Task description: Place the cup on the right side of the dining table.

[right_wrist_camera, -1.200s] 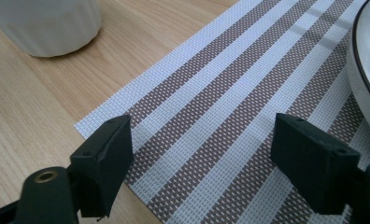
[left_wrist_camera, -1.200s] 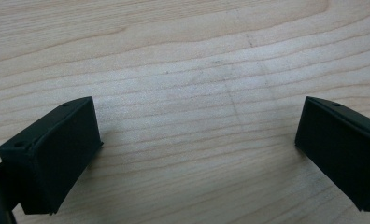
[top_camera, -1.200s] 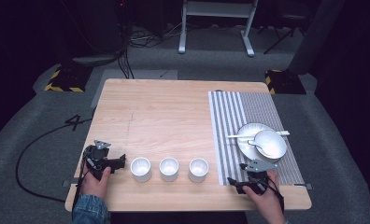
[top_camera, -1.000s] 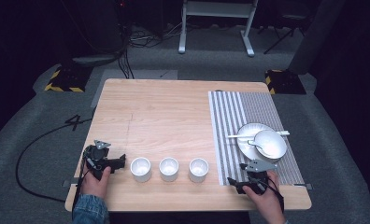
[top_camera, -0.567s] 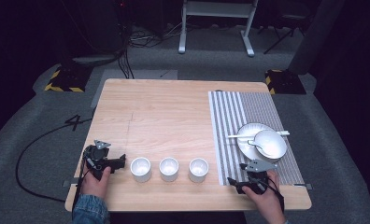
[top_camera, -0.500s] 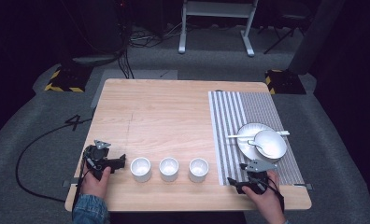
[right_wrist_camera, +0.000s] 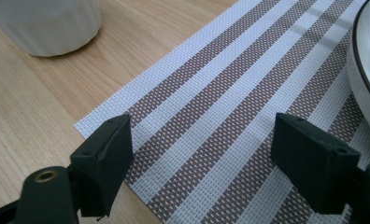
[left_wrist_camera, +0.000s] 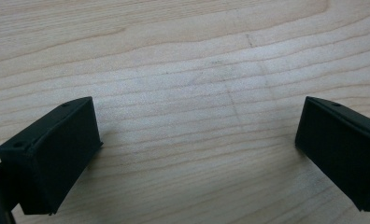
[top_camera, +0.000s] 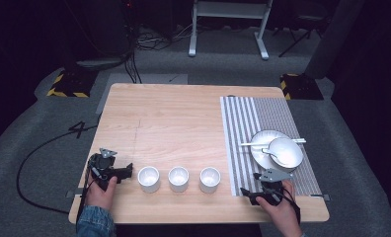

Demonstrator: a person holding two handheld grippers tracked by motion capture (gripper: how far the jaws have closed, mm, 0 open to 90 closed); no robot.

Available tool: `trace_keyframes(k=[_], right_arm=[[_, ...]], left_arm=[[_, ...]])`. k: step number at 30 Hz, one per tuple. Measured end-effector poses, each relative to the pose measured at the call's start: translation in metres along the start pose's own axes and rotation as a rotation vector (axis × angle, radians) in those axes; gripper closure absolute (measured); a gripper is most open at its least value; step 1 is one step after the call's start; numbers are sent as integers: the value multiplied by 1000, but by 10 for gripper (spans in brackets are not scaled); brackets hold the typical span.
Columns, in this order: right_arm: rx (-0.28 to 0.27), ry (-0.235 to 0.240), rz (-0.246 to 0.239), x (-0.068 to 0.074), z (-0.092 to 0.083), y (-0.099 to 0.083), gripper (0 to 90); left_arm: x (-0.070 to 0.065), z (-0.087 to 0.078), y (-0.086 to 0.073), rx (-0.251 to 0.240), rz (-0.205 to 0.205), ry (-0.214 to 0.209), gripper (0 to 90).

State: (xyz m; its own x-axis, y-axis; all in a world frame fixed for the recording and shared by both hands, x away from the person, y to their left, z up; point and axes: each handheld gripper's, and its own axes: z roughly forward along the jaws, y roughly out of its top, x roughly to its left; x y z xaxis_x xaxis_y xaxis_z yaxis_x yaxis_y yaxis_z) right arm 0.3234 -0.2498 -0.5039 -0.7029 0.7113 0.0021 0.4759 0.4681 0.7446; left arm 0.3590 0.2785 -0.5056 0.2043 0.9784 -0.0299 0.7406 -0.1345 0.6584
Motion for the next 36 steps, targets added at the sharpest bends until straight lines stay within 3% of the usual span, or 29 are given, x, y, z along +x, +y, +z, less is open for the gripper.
trace_keyframes(k=[7,9,19,26,36], right_arm=[[-9,4,-3,5,-3,2,224],[-23,-21,39,10,-10,7,217],[-63,-11,30,23,-23,19,217],[-132,35,-11,35,-22,44,242],[-161,95,-49,49,-12,69,259]], left_arm=[[0,0,0,0,0,0,2],[0,0,0,0,0,0,2],[0,1,1,-1,0,-5,2],[0,1,1,0,-1,-6,2],[0,1,1,-2,0,-6,4]])
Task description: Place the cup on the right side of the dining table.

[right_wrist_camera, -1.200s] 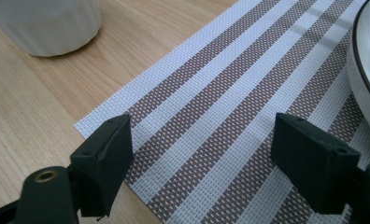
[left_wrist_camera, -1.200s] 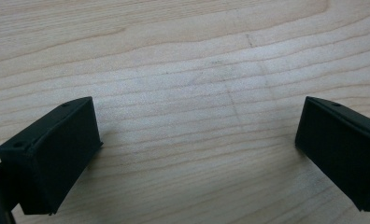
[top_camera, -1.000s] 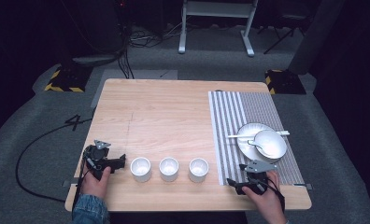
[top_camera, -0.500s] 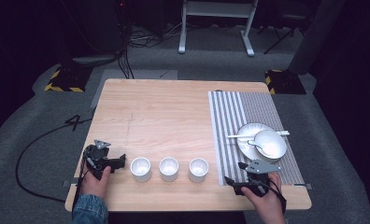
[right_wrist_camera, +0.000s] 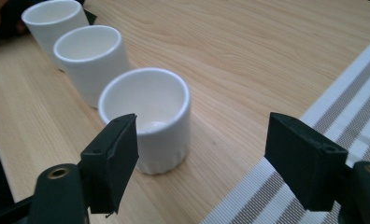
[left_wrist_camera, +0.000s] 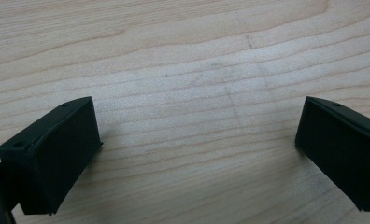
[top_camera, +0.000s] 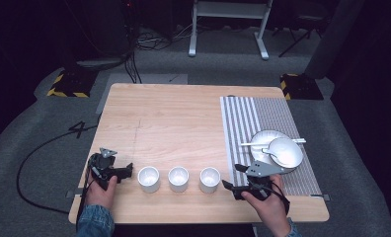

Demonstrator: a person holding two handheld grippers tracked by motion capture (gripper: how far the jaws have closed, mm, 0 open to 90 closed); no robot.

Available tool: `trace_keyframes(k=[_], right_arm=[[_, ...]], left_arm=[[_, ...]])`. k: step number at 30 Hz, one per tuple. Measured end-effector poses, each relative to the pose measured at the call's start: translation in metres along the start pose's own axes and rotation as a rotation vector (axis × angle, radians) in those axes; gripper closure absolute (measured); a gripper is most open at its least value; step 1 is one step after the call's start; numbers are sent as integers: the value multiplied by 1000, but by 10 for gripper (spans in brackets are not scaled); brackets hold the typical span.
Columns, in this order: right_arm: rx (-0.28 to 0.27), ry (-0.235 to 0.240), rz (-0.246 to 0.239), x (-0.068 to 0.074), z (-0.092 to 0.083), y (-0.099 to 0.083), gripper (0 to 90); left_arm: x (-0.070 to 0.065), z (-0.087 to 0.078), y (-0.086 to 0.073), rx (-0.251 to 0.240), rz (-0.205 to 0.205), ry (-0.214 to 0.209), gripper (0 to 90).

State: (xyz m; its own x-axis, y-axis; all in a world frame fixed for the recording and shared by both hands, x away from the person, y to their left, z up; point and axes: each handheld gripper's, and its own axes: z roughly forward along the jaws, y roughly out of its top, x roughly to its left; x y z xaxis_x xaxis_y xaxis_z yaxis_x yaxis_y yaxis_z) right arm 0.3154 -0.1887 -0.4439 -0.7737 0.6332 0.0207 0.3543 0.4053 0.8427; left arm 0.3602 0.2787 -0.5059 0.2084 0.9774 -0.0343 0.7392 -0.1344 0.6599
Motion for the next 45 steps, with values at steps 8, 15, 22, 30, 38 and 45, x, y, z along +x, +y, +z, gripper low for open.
trace_keyframes(k=[8,15,22,30,38,45], right_arm=[[21,24,-23,10,12,10,203],[16,35,-19,21,26,20,175],[2,8,6,30,46,19,190],[27,5,17,34,65,7,187],[52,-16,17,35,75,-3,262],[46,-45,7,38,77,-5,268]], left_arm=[[0,0,0,0,3,-1,4],[0,1,1,-1,5,-1,3],[-1,1,1,-1,2,1,3],[-1,1,1,-1,1,1,3],[-2,2,2,1,-1,7,2],[-2,2,2,0,0,8,2]])
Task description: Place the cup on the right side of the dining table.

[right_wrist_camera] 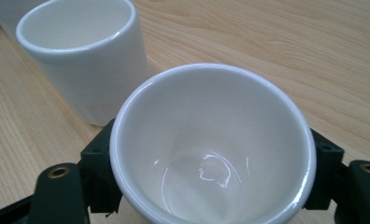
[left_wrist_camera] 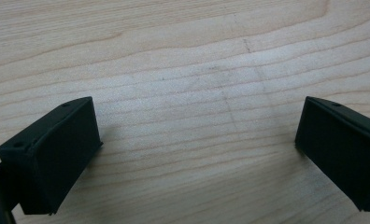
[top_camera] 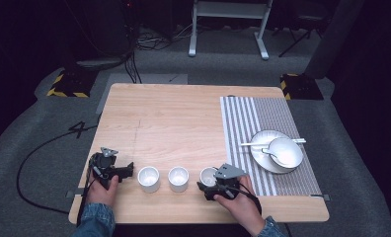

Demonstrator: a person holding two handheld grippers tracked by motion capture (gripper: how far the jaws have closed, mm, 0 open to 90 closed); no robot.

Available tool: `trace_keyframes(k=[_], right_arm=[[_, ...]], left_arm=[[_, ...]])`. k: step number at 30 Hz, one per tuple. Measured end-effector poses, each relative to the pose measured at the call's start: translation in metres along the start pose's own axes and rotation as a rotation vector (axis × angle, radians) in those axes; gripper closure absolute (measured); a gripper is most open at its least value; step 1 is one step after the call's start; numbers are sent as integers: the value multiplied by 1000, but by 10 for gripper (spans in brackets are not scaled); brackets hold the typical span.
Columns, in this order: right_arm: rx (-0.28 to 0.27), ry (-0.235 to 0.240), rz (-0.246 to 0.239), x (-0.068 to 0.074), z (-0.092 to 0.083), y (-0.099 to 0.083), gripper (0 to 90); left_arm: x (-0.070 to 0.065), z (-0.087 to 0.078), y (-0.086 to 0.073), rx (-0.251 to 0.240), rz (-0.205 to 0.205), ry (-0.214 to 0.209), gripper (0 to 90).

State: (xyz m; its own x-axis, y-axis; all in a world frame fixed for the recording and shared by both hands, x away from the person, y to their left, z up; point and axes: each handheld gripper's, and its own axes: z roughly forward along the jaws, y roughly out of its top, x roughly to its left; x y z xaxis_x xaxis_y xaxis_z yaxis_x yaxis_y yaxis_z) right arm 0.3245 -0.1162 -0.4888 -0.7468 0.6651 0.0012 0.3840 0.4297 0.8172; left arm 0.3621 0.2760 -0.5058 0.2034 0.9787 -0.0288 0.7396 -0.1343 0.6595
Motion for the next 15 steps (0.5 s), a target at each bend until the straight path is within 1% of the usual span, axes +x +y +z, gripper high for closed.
trace_keyframes(k=[4,13,15], right_arm=[[-21,-10,8,1,0,-2,270],[-13,-15,17,1,0,-1,272],[-6,-16,7,1,-1,1,271]], left_arm=[[0,0,0,1,0,0,2],[-1,0,0,-3,-4,2,4],[-1,0,0,-3,-3,2,3]])
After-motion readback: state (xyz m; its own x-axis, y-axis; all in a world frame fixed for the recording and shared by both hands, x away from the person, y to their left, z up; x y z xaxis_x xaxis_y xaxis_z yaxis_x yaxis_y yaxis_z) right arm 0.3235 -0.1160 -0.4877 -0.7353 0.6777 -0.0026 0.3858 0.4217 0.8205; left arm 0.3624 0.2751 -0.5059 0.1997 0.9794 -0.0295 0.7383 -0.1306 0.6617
